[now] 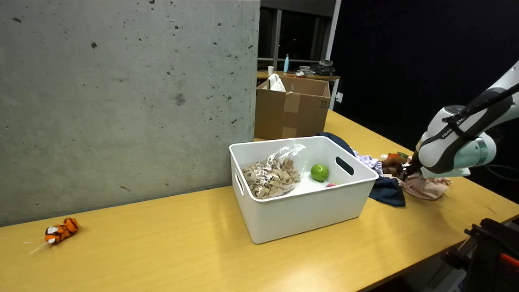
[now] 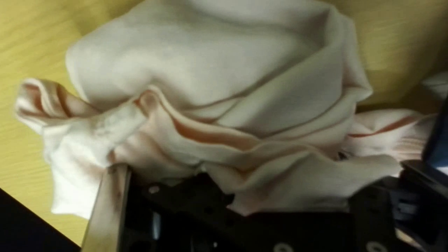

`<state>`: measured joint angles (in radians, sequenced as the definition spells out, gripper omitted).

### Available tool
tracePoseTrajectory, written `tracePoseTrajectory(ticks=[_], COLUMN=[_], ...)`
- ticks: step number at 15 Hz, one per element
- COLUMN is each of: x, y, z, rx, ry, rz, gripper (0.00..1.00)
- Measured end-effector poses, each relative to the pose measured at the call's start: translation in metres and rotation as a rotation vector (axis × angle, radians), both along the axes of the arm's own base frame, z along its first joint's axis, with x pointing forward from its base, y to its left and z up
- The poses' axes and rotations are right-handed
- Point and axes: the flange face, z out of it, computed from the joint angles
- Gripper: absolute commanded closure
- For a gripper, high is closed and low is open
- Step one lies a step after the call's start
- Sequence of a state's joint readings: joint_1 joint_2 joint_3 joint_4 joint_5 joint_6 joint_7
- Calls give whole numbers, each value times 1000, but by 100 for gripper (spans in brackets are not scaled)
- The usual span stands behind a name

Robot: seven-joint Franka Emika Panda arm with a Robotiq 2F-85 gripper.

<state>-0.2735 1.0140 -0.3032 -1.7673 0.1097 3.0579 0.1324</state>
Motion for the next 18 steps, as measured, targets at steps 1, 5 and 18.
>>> tracePoseTrajectory(ticks=[1, 5, 18], x=[2, 3, -56], y=[1, 0, 4], z=[0, 5, 127], rx=[2, 2, -5], ry=[-4, -20, -224], rz=[-1, -12, -77], gripper=[72, 99, 100])
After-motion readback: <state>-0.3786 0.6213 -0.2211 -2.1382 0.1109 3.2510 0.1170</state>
